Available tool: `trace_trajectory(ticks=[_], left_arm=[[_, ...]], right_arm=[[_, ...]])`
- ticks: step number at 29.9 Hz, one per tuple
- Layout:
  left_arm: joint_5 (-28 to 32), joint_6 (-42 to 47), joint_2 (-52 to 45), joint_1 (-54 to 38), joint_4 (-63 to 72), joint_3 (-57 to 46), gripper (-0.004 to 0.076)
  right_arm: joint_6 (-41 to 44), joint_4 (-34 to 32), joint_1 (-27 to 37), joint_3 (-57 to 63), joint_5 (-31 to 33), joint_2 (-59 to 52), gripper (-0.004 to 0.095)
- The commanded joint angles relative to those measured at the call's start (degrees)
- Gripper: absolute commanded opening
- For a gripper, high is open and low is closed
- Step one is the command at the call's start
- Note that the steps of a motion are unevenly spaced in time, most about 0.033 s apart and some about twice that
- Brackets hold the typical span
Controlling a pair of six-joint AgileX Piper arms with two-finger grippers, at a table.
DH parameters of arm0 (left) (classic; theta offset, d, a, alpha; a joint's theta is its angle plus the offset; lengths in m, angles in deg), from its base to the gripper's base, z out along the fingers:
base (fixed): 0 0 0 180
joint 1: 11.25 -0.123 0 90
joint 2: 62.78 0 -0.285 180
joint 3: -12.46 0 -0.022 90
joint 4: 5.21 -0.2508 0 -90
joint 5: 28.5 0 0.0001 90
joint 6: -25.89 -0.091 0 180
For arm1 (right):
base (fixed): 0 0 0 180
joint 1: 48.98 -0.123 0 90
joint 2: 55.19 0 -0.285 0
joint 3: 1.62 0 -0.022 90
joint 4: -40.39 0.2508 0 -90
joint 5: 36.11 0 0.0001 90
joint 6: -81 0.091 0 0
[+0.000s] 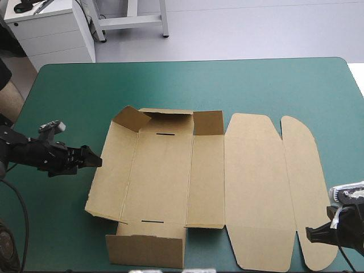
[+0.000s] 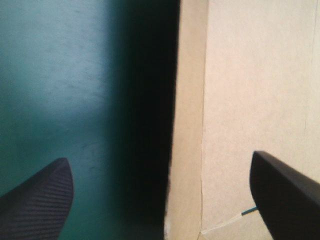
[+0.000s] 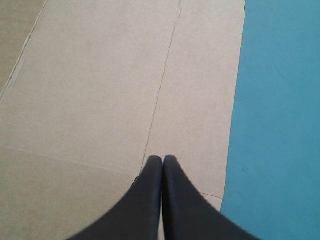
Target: Fold the box
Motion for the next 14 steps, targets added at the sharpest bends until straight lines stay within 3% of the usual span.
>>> trace_trajectory(ticks=[1, 14], left_arm=[[-4.6, -1.4, -1.7, 3.4, 2.2, 0.1, 0.0676], [-4.6, 0.9, 0.0, 13.2, -2.2, -0.7, 0.0676]], right_arm=[[-0.5, -0.4, 0.4, -1.4, -3.0, 0.5, -0.0020], [-0.5, 1.5, 0.4, -1.4, -3.1, 0.5, -0.0020]])
